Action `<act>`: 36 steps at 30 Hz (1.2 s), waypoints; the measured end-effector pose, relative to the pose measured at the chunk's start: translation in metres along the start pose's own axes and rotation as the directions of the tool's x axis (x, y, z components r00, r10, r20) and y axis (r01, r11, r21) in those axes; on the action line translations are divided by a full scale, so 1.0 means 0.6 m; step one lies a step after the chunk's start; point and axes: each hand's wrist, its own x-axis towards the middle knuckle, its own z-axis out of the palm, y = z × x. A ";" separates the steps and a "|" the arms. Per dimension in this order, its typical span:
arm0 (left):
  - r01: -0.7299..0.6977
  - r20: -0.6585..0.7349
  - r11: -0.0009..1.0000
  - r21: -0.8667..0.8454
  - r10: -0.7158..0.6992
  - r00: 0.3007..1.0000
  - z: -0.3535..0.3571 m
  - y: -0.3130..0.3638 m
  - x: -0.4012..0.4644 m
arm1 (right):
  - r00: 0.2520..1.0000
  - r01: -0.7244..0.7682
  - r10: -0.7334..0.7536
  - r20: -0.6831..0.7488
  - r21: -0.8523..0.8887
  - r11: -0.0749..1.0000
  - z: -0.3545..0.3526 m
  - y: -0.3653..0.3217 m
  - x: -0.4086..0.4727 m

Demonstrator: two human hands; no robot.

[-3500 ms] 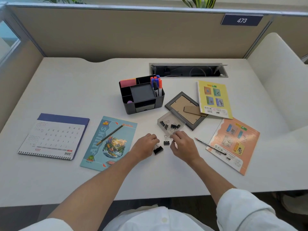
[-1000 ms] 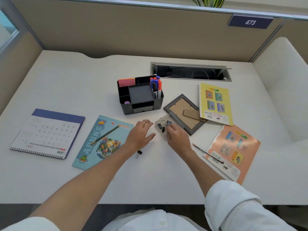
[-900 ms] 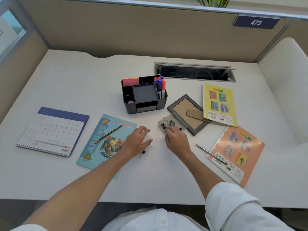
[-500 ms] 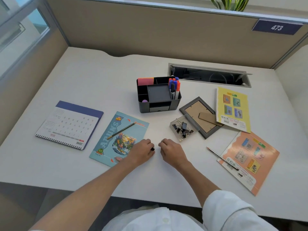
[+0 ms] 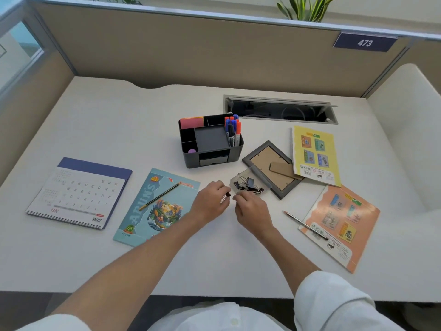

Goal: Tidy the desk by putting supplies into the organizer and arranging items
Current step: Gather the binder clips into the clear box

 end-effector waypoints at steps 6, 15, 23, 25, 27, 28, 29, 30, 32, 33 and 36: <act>-0.060 0.002 0.998 -0.024 0.060 0.998 0.005 0.046 0.078 | 0.986 -0.162 0.164 0.014 -0.063 0.985 -0.037 0.061 0.036; 0.217 0.150 0.975 0.039 -0.220 0.964 0.032 0.041 0.101 | 0.912 -0.372 0.376 0.162 -0.057 0.926 -0.050 0.099 0.054; 0.209 0.122 0.977 -0.043 -0.203 0.972 0.043 0.040 0.093 | 0.864 -0.480 0.476 0.165 -0.016 0.877 -0.037 0.103 0.064; 0.209 0.092 0.977 -0.047 -0.204 0.975 0.044 0.042 0.089 | 0.850 -0.506 0.500 0.166 -0.007 0.863 -0.033 0.104 0.067; 0.252 0.080 0.965 -0.075 -0.246 0.966 0.045 0.044 0.085 | 0.833 -0.534 0.526 0.171 0.003 0.845 -0.028 0.106 0.069; 0.270 0.095 0.958 -0.095 -0.261 0.960 0.044 0.045 0.083 | 0.822 -0.552 0.542 0.176 0.011 0.834 -0.026 0.105 0.070; 0.275 0.131 0.956 -0.105 -0.261 0.956 0.044 0.044 0.080 | 0.810 -0.571 0.557 0.181 0.026 0.821 -0.024 0.104 0.071; 0.267 0.179 0.959 -0.097 -0.248 0.952 0.043 0.044 0.076 | 0.798 -0.590 0.573 0.187 0.046 0.806 -0.024 0.102 0.071; 0.232 0.255 0.972 -0.036 -0.216 0.943 0.041 0.042 0.070 | 0.771 -0.627 0.602 0.207 0.083 0.775 -0.024 0.096 0.072; 0.220 0.269 0.975 -0.007 -0.210 0.940 0.040 0.041 0.069 | 0.759 -0.643 0.612 0.222 0.104 0.759 -0.023 0.093 0.071; 0.222 0.278 0.975 -0.015 -0.210 0.937 0.032 0.033 0.069 | 0.721 -0.690 0.640 0.266 0.191 0.698 -0.023 0.085 0.068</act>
